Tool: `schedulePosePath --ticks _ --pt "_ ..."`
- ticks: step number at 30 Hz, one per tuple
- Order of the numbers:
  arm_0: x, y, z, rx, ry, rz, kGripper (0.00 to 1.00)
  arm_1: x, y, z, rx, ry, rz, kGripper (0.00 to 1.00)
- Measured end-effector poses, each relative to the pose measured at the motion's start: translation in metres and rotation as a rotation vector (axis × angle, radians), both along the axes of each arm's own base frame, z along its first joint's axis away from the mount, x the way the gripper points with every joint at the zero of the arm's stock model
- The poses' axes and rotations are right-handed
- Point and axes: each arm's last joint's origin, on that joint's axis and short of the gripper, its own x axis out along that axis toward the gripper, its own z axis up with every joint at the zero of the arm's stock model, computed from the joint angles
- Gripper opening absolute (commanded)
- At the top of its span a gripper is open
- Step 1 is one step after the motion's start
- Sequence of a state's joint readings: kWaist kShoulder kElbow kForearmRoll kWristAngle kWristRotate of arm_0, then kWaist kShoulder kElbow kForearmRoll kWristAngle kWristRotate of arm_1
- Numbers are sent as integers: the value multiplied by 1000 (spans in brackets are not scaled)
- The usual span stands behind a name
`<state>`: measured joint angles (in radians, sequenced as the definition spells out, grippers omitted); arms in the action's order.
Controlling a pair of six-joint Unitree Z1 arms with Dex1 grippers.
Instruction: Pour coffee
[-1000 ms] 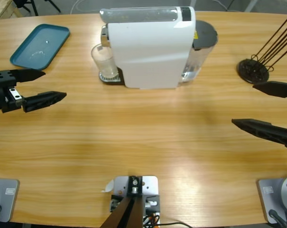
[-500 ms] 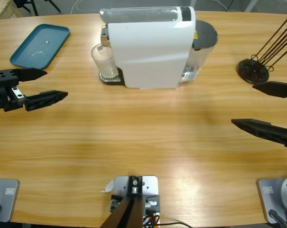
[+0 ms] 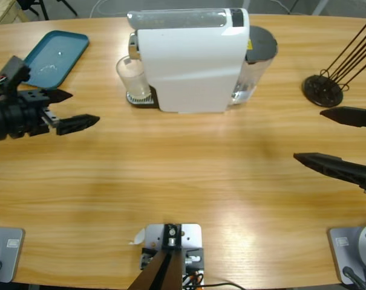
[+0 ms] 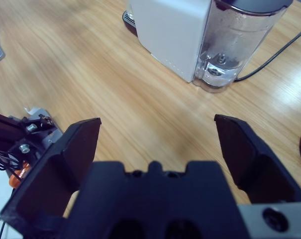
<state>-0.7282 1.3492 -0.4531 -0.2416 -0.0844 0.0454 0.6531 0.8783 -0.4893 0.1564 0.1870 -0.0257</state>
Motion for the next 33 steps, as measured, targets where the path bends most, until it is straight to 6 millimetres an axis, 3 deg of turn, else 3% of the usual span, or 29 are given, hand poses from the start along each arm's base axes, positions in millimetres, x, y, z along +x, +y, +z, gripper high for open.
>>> schedulePosePath --ticks 9,15,20,33 --pt "21 -18 -6 -91 -49 -203 968 4 3 -2 -9 12 0 1000" --pt "53 -13 -10 -125 -64 -132 966 5 3 -2 -12 15 0 1000" --pt "75 -22 -14 -157 -62 -131 964 5 3 -2 -12 16 0 1000" --pt "104 -42 -28 -220 -31 -153 931 5 4 -2 -13 17 0 1000"
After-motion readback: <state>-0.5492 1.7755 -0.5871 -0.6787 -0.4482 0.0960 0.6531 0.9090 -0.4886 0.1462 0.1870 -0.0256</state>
